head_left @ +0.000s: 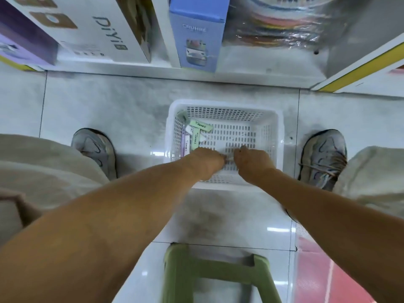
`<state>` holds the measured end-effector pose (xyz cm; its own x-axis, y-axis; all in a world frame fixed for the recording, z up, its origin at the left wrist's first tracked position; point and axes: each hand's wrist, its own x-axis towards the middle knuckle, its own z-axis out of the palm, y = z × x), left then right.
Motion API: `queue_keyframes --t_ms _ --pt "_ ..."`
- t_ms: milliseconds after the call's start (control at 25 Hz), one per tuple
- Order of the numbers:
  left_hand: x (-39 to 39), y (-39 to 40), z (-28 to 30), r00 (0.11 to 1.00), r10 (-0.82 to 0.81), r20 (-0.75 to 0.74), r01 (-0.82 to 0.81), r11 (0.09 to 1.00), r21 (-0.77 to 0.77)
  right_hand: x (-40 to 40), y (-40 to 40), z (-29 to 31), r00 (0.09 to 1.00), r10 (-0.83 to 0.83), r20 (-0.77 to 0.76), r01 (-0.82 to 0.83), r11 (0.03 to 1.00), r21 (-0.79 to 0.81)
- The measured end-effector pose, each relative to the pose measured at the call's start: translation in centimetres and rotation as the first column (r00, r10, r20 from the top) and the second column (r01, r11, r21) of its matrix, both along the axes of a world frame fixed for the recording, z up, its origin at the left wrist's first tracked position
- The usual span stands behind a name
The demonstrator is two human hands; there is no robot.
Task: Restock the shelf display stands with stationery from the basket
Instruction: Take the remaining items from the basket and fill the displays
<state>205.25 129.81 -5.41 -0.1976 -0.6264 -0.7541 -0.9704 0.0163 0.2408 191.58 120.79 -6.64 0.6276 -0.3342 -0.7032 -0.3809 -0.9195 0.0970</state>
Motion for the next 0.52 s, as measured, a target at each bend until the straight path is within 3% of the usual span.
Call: queue_keyframes --t_ms 280,440,520 --pt "-0.1 0.1 -0.3 0.998 0.014 0.063 -0.014 1.0 0.005 0.4 0.2 -0.7 0.986 -0.161 0.039 0.158 0.985 0.071" --pt "0.5 0.9 -0.7 0.983 0.18 0.042 -0.179 0.984 -0.011 0.5 0.1 -0.8 0.972 -0.228 0.062 0.22 0.969 0.113" --pt "0.9 1.1 -1.0 0.933 0.357 -0.046 -0.358 0.934 -0.011 1.3 -0.4 -0.6 0.931 -0.355 0.08 0.34 0.927 0.157"
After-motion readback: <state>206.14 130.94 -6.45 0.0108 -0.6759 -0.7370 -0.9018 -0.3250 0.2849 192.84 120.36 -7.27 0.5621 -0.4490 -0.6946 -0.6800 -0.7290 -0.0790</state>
